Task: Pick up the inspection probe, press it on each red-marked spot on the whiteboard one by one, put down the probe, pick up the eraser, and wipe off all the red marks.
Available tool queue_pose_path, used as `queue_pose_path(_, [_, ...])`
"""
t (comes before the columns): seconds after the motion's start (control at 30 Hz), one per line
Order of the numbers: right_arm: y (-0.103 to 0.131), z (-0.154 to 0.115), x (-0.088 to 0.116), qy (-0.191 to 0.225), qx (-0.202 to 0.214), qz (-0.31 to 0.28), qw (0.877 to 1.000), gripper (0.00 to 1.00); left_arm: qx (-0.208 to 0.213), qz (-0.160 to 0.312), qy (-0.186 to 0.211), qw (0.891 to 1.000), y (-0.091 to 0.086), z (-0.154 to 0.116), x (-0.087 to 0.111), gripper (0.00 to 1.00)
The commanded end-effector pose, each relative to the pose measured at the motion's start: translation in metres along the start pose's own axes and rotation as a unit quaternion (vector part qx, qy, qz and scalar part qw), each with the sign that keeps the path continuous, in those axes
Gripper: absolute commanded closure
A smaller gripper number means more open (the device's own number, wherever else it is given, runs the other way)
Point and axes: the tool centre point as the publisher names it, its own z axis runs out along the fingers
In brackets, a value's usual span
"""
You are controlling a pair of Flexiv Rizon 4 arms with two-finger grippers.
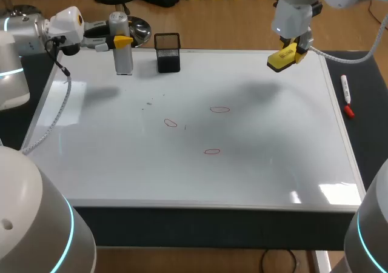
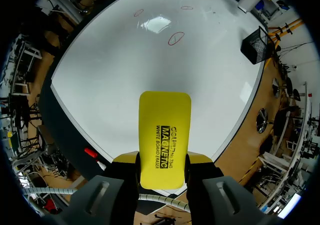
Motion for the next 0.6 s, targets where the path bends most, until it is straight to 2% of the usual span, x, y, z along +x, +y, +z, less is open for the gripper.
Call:
queue_pose_path(0.03, [-0.0005,-0.0016,0.0005,0.001,0.001,-0.001,1.0,1.0,-0.001,-0.001,0.006,1.0,0.0004,-0.0026,-0.0069,1.0])
queue_pose_path(0.6, [-0.0005,-0.0016,0.0005,0.001,0.001,-0.001,1.0,1.0,-0.009,-0.003,0.001,1.0,-0.0031,-0.0057,-0.0081,1.0])
